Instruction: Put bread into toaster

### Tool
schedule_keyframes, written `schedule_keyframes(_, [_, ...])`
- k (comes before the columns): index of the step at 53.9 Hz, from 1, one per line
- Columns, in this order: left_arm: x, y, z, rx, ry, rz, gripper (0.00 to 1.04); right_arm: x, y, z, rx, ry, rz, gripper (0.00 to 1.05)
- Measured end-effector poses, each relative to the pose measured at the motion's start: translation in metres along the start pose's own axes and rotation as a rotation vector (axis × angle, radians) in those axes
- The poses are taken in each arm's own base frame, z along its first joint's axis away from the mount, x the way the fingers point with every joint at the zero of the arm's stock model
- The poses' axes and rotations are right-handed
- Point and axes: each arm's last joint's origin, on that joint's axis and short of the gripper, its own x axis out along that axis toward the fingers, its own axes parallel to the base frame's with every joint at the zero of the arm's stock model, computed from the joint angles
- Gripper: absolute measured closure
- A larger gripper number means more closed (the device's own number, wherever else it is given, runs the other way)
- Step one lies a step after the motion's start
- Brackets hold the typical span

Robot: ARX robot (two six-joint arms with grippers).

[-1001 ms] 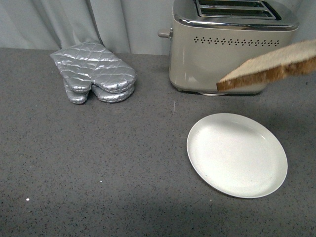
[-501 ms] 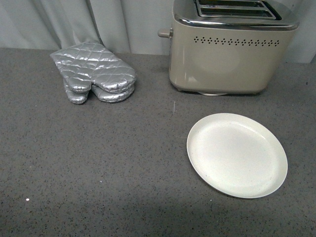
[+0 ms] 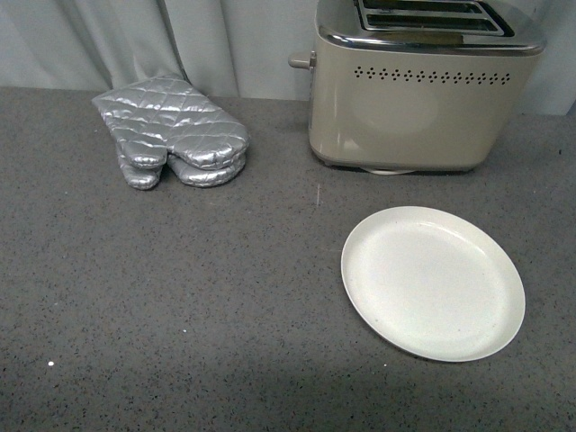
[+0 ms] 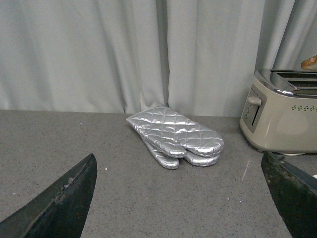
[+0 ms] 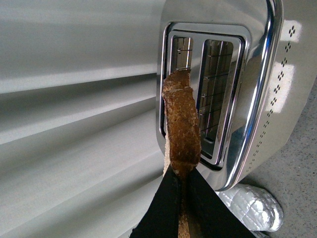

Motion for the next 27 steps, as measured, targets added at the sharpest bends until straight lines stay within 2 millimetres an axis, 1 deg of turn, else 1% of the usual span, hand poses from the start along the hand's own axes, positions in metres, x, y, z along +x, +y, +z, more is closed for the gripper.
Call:
schedule_keyframes(10, [0.0, 0.0, 0.0, 0.0, 0.0, 0.0, 0.07, 0.01, -0.007, -0.001, 0.005, -0.009, -0.047, 1.04])
schedule_keyframes(22, [0.0, 0.0, 0.0, 0.0, 0.0, 0.0, 0.07, 0.015, -0.011, 0.0, 0.005, -0.02, -0.07, 1.04])
schedule_keyframes(27, [0.0, 0.0, 0.0, 0.0, 0.0, 0.0, 0.07, 0.023, -0.015, 0.003, -0.005, -0.026, -0.095, 1.04])
